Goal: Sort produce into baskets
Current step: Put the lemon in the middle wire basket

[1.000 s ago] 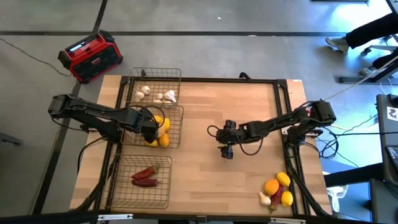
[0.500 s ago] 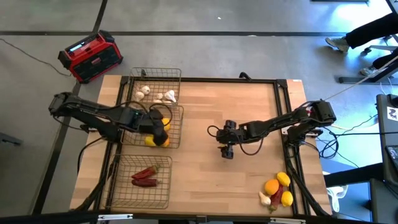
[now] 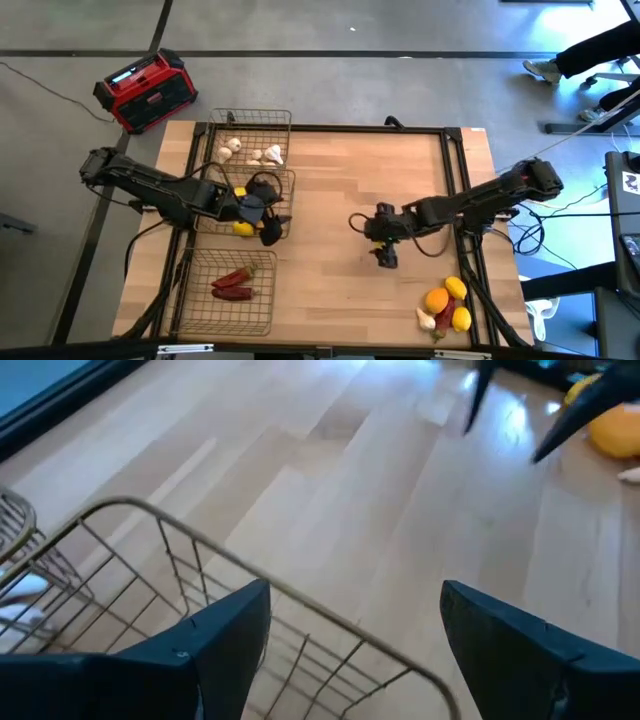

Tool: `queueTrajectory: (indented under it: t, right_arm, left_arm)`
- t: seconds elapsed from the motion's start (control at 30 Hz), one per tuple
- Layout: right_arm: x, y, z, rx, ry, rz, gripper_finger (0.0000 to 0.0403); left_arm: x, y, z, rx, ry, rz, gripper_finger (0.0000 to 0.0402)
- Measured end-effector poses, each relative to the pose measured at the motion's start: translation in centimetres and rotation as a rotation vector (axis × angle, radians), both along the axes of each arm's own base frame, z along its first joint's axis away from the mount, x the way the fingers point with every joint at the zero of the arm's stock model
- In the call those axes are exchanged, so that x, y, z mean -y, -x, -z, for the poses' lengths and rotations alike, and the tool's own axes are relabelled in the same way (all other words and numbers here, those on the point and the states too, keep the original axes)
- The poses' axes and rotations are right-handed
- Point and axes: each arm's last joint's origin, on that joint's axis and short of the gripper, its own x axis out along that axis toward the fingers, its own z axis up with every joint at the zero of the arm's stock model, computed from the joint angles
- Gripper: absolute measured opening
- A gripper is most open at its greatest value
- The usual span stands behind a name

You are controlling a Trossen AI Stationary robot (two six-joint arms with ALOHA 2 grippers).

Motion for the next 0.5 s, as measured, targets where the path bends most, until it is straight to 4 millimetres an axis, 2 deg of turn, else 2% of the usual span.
queueTrajectory:
  t: [0.23, 0.5]
  right_arm:
    - [-3.0, 3.4, -1.4, -0.078, -0.046, -0.003, 0.0309]
    - [-5.9, 7.3, -1.6, -0.271, -0.122, 0.033, 0.0309]
  left_arm:
    - [0.1, -0.4, 0.3, -0.003, -0.009, 0.008, 0.0290]
    - [0.1, -0.7, 0.7, -0.025, -0.027, 0.018, 0.0290]
